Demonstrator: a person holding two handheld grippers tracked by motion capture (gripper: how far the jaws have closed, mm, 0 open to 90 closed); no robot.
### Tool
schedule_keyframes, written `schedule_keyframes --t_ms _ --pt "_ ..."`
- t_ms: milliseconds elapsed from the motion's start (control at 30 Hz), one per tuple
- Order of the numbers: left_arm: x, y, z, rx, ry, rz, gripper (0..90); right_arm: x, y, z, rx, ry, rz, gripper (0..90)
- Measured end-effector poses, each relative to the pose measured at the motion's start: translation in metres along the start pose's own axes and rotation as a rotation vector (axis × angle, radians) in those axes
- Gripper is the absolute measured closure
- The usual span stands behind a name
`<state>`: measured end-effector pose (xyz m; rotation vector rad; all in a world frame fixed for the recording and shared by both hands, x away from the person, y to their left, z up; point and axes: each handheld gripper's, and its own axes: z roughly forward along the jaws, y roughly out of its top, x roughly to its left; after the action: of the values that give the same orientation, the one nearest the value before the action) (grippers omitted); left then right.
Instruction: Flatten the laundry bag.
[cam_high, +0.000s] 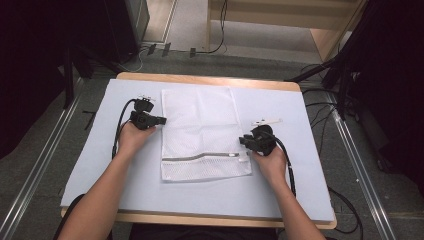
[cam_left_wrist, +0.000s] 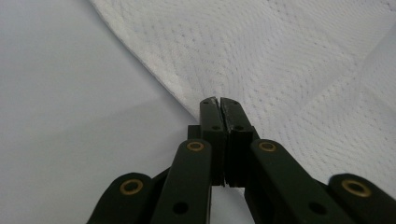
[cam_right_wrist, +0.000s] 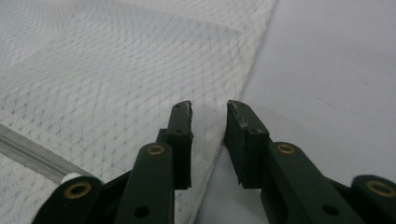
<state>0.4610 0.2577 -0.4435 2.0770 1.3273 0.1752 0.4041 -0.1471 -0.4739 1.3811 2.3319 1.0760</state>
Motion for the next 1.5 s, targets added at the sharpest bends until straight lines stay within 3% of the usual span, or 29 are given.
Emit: schedule_keyframes --t_ms 33,67,200,267,833,1133,1367,1500 --pt "0.000 0.000 0.000 0.000 0.000 0.000 90.0 0.000 0.000 0.000 0.000 0.000 0.000 77.5" --pt "0.000 0.000 0.000 0.000 -0.001 -0.001 90.0 0.003 0.000 0.000 0.006 -0.034 -0.026 82.8" --pt "0.000 0.000 0.000 0.002 0.002 -0.001 90.0 0.002 0.001 0.001 0.006 -0.010 -0.011 88.8" --pt "0.000 0.000 0.000 0.004 0.000 -0.001 89.9 0.004 0.002 0.001 0.017 -0.009 -0.028 90.0" --pt "0.008 -0.002 -0.003 -0.009 -0.007 -0.030 89.4 0.021 -0.003 -0.004 0.053 0.059 -0.014 90.0" --pt "0.009 -0.002 -0.002 -0.003 -0.007 -0.027 88.0 0.033 -0.007 -0.006 0.061 0.076 -0.062 88.7" --pt "0.006 -0.002 -0.007 -0.007 -0.027 -0.033 70.8 0.028 -0.004 -0.015 0.020 0.094 -0.051 77.7" --pt "0.001 -0.003 -0.015 0.001 -0.039 -0.009 61.4 0.029 -0.006 -0.029 0.000 0.115 -0.064 69.6"
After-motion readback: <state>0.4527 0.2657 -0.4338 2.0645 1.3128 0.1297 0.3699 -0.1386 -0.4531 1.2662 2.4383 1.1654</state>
